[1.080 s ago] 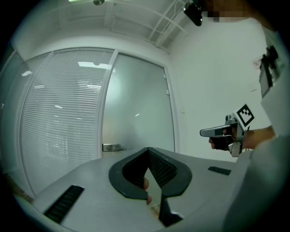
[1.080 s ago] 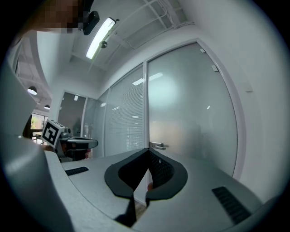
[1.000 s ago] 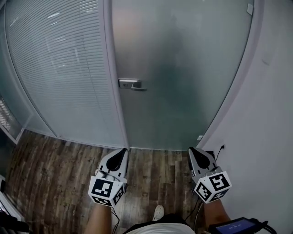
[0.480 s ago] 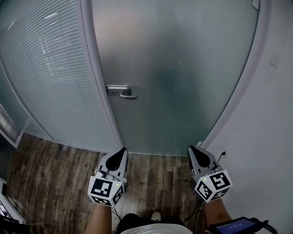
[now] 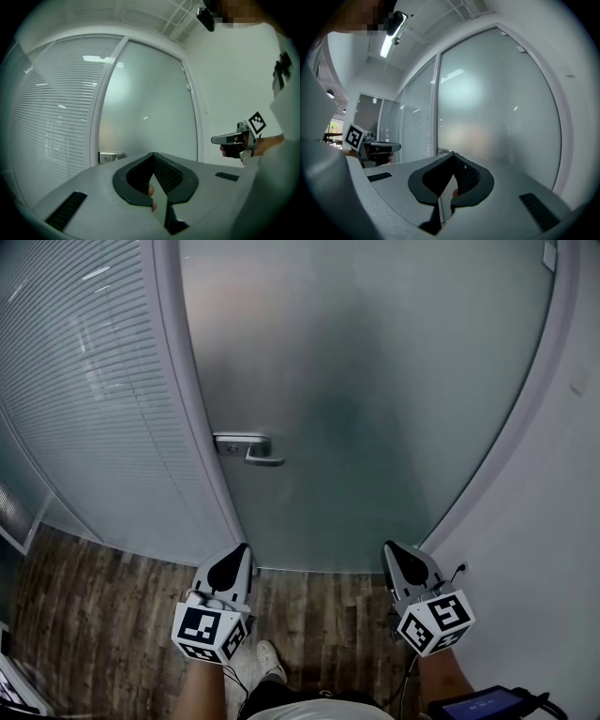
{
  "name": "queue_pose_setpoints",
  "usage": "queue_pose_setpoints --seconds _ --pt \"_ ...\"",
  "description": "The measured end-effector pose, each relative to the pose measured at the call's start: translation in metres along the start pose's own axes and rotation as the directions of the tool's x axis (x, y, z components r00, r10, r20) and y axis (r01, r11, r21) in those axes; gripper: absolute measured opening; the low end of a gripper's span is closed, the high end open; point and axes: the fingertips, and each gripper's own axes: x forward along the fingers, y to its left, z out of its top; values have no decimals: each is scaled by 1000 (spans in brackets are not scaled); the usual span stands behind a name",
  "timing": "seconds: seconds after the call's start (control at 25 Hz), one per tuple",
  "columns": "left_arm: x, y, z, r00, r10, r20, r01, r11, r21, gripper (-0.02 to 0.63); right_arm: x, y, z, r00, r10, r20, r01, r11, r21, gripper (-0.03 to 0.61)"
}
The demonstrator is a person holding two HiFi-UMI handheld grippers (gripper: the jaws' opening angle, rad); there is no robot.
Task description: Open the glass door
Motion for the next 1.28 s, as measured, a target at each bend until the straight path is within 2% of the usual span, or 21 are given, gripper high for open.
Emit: queue_pose_setpoints --seconds 0.32,0.76,0.96,1.28 --pt "53 80 4 999 -36 1 36 999 15 -2 91 12 9 1000 -25 1 25 1000 1 -2" --pt "94 184 -16 999 -48 6 47 999 14 -2 197 41 -12 999 -37 -10 37 999 0 -2" --pt "102 205 12 1000 -30 7 30 999 -15 -2 223 48 21 999 -12 -30 11 1000 -11 -2" --pt "116 208 18 1000 -1 -2 1 1000 -7 -2 245 37 26 999 23 -32 -23 1000 -3 -2"
